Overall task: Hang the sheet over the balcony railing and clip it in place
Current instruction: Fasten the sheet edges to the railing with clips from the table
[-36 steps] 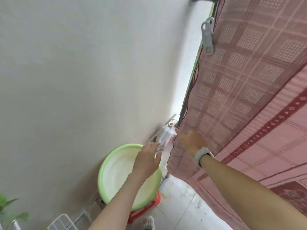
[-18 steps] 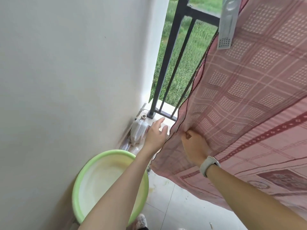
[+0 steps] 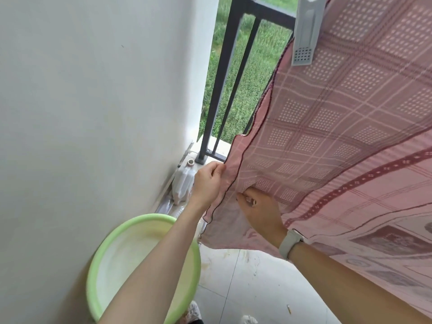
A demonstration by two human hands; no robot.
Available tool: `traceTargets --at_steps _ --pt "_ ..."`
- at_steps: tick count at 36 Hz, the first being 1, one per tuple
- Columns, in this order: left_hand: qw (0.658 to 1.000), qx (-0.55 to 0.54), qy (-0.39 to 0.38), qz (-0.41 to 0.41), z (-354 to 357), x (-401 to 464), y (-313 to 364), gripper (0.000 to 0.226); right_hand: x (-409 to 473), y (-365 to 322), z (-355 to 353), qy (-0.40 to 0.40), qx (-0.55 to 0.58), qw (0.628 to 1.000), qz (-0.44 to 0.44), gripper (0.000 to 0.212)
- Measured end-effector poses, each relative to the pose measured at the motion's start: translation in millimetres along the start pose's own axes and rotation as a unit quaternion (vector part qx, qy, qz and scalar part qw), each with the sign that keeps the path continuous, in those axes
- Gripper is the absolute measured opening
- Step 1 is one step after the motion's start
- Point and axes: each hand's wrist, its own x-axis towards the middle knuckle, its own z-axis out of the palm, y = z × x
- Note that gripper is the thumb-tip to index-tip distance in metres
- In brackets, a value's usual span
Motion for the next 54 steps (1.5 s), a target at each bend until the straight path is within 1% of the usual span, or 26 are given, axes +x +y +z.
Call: traceTargets --at_steps 2,4,7,10,12,14,16,19,22,23,25,27,29,31,33,36,38,40,42,44,46,47,48,50,51,54 --pt "1.0 -0.02 -0.012 -0.019 1.0 -2.3 -5.7 0.034 2.5 1.8 0.5 0.001 -0.017 1.0 -0.001 0.02" --pt "0.996 -0.047 -0.049 -0.061 5.6 -3.7 -11.8 0.033 4.9 3.7 -1.5 0.003 -0.022 1.0 -0.006 0.015" --pt "0.979 -0.113 -0.112 -0.125 13.1 -6.0 -14.5 0.024 6.8 9.0 -5.0 0.001 -0.044 0.999 -0.028 0.019" --pt "0.968 -0.15 -0.135 -0.151 14.0 -8.9 -17.4 0.024 4.8 14.6 -7.1 -0.016 -0.072 0.996 -0.057 0.025" --pt "0.953 -0.199 -0.148 -0.177 10.8 -11.2 -17.3 0.022 4.1 16.7 -8.6 -0.022 -0.077 0.993 -0.083 0.027" --pt "0.936 -0.243 -0.175 -0.185 7.4 -14.0 -18.6 0.028 4.6 18.5 -9.7 -0.029 -0.091 0.99 -0.101 0.03" --pt "0.935 -0.242 -0.191 -0.172 5.2 -17.0 -20.3 0.037 5.5 20.7 -10.3 -0.043 -0.114 0.986 -0.117 0.035" --pt "0.956 -0.18 -0.188 -0.132 6.0 -18.5 -21.9 0.032 9.4 24.9 -13.6 -0.069 -0.135 0.979 -0.133 0.039" --pt "0.962 -0.154 -0.197 -0.112 7.6 -17.7 -25.6 0.035 12.6 24.3 -18.0 -0.067 -0.143 0.975 -0.158 0.04" --pt "0.964 -0.148 -0.191 -0.109 7.7 -17.1 -27.1 0.032 13.3 23.6 -19.1 -0.075 -0.137 0.976 -0.154 0.04" --pt "0.973 -0.134 -0.158 -0.105 7.3 -14.5 -29.9 0.019 15.1 22.8 -20.7 -0.108 -0.098 0.982 -0.124 0.038" --pt "0.98 -0.116 -0.124 -0.108 5.8 -10.8 -33.9 0.01 17.4 18.2 -22.9 -0.167 -0.028 0.984 -0.06 0.032" --pt "0.982 -0.104 -0.116 -0.106 6.1 -7.1 -36.5 0.011 19.1 8.9 -26.0 -0.212 0.007 0.977 -0.014 0.03" --pt "0.986 -0.078 -0.118 -0.094 6.4 -2.7 -37.0 0.014 21.9 -5.2 -29.0 -0.245 0.02 0.969 0.006 0.029" --pt "0.987 -0.064 -0.119 -0.085 5.7 1.0 -37.6 0.018 26.0 -24.6 -34.4 -0.276 0.035 0.96 -0.001 0.028" --pt "0.984 -0.093 -0.114 -0.099 3.4 2.4 -39.8 0.021 37.6 -55.6 -45.1 -0.298 0.055 0.952 -0.043 0.033" --pt "0.981 -0.119 -0.112 -0.11 2.5 0.1 -40.6 0.018 48.0 -74.2 -52.3 -0.3 0.061 0.949 -0.072 0.034" --pt "0.976 -0.139 -0.107 -0.126 2.8 -3.3 -41.0 0.01 60.5 -87.9 -57.1 -0.31 0.061 0.944 -0.093 0.032" --pt "0.973 -0.147 -0.107 -0.142 4.0 -5.8 -42.7 0.019 73.5 -97.1 -58.9 -0.309 0.013 0.944 -0.112 0.034" --pt "0.968 -0.158 -0.115 -0.156 4.7 -7.3 -44.4 0.031 83.4 -104.3 -56.2 -0.296 -0.093 0.938 -0.153 0.041" --pt "0.965 -0.174 -0.119 -0.157 4.2 -9.2 -44.7 0.039 90.3 -110.4 -50.8 -0.266 -0.233 0.908 -0.224 0.046" --pt "0.964 -0.18 -0.116 -0.155 3.8 -10.5 -44.8 0.043 93.4 -113.1 -48.1 -0.252 -0.282 0.892 -0.248 0.047" --pt "0.965 -0.186 -0.111 -0.151 3.3 -11.9 -45.1 0.047 96.6 -115.4 -45.8 -0.25 -0.309 0.881 -0.255 0.047" --pt "0.964 -0.198 -0.102 -0.144 3.4 -14.4 -45.3 0.052 104.7 -117.9 -42.4 -0.279 -0.317 0.875 -0.237 0.04" --pt "0.964 -0.201 -0.098 -0.142 3.7 -15.5 -44.7 0.049 108.4 -118.3 -40.8 -0.293 -0.315 0.875 -0.223 0.036" --pt "0.971 -0.173 -0.085 -0.14 5.0 -15.3 -45.0 0.023 115.1 -117.5 -38.2 -0.296 -0.318 0.879 -0.197 0.029"
